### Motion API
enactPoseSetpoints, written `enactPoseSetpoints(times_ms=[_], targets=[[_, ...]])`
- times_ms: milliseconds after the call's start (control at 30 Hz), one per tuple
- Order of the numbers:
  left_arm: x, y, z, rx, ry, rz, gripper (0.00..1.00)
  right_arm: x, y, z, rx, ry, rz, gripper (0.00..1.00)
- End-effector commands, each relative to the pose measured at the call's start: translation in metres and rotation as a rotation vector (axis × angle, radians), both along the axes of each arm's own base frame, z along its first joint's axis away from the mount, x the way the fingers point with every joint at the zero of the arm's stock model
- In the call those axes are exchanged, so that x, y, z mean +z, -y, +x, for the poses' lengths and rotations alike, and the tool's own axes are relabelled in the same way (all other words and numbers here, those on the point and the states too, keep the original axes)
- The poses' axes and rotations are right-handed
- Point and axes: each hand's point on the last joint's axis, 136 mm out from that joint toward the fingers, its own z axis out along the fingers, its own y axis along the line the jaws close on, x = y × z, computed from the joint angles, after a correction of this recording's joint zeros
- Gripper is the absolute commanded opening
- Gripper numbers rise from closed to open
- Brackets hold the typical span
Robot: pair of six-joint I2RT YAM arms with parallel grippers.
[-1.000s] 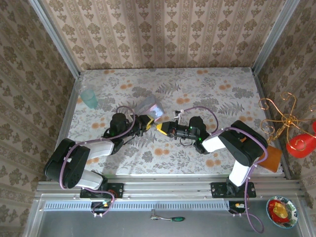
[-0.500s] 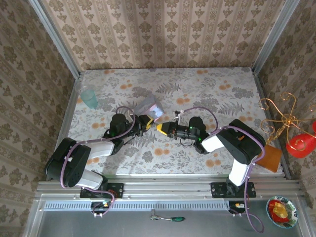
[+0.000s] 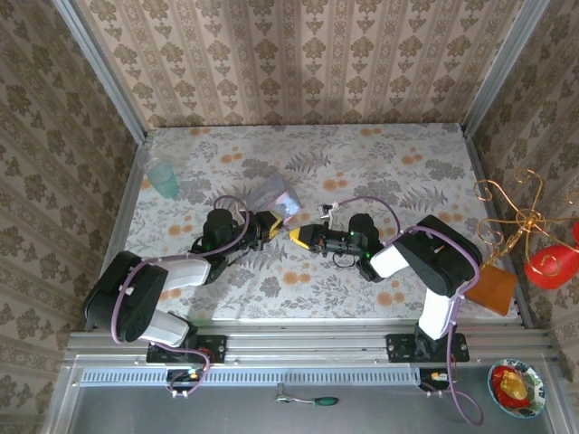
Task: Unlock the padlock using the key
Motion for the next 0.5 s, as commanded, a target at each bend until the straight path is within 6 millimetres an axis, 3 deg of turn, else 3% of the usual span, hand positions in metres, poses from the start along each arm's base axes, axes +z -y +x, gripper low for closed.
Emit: enactPoseSetpoints(times_ms=[0, 467], targets=[[0.0452, 0.0210, -0.0087, -0.100, 0.164, -0.084, 0.09, -0.0236, 0.0098, 0.0104, -0.045, -0.069, -0.037, 0.00], [0.0400, 0.0286, -0.0136, -0.138, 0.276, -0.071, 0.07, -0.0291, 0.0153, 0.0108, -0.045, -0.174, -0.009, 0.00]])
